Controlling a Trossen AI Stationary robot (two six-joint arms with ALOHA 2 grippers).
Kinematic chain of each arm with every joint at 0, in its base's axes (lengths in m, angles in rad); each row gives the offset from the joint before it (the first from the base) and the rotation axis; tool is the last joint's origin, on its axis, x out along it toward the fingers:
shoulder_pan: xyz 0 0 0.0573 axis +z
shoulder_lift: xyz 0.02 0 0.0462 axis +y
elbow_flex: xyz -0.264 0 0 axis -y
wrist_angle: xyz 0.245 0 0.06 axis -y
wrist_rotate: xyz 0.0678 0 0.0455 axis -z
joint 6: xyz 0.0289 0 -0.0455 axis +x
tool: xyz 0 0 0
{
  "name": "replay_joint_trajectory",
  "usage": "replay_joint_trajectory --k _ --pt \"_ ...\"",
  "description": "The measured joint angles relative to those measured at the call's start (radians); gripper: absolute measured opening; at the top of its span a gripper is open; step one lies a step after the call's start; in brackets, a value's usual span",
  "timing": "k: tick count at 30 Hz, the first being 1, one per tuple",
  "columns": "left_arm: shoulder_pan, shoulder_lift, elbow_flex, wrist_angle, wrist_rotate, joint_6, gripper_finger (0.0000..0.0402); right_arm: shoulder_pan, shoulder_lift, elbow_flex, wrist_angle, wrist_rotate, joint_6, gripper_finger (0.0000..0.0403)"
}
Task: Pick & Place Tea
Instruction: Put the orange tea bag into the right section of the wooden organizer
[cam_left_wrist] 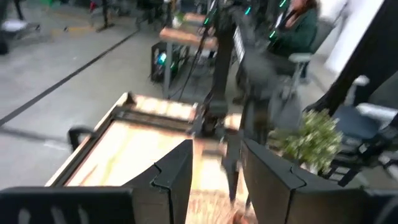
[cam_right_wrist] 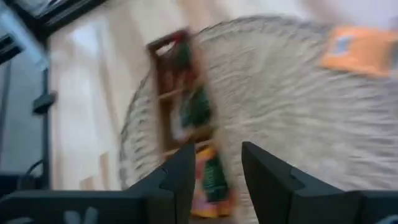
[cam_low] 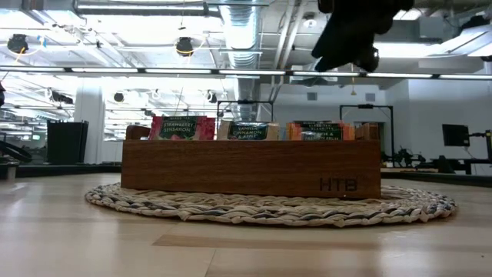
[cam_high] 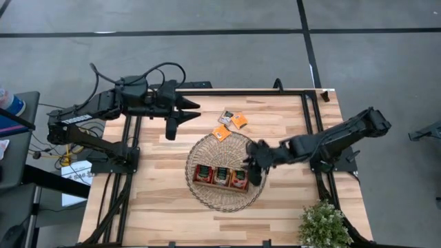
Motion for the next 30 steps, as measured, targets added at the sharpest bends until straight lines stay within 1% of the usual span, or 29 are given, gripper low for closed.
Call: replay_joint_trajectory --k 3,5,9,11,14,17,20,24,27,30 --pt "0.0 0.0 0.0 -0.05 -0.028 0.018 0.0129 -0.066 -0.05 0.036 -0.111 0.045 0.009 0.0129" --pt "0.0 0.0 0.0 -0.072 -0.037 0.026 0.0129 -0.144 -0.062 0.06 -0.183 0.034 0.034 0.0137" --pt "0.0 0.0 0.0 -0.079 -0.056 0.027 0.0129 -0.338 -0.026 0.12 -0.329 -0.077 0.072 0.0171" --pt "0.0 0.0 0.0 -0.085 -0.067 0.024 0.0129 -0.433 0.023 0.161 -0.396 -0.145 0.105 0.019" --pt "0.0 0.0 0.0 -0.103 -0.077 0.021 0.0129 -0.552 0.108 0.223 -0.447 -0.253 0.115 0.0213" --pt "0.0 0.0 0.0 -0.129 -0.077 0.019 0.0129 -0.628 0.198 0.299 -0.43 -0.296 0.094 0.0224" --pt "0.0 0.0 0.0 -0.189 -0.069 0.009 0.0129 -0.667 0.283 0.371 -0.429 -0.303 0.047 0.0228" --pt "0.0 0.0 0.0 -0.348 -0.07 0.004 0.0129 -0.681 0.349 0.425 -0.428 -0.327 -0.007 0.0228" --pt "0.0 0.004 -0.01 -0.429 -0.092 0.001 0.0129 -0.663 0.349 0.434 -0.432 -0.326 -0.015 0.0225" --pt "0.012 0.008 -0.06 -0.459 -0.103 -0.03 0.0135 -0.615 0.297 0.434 -0.434 -0.316 -0.004 0.0222"
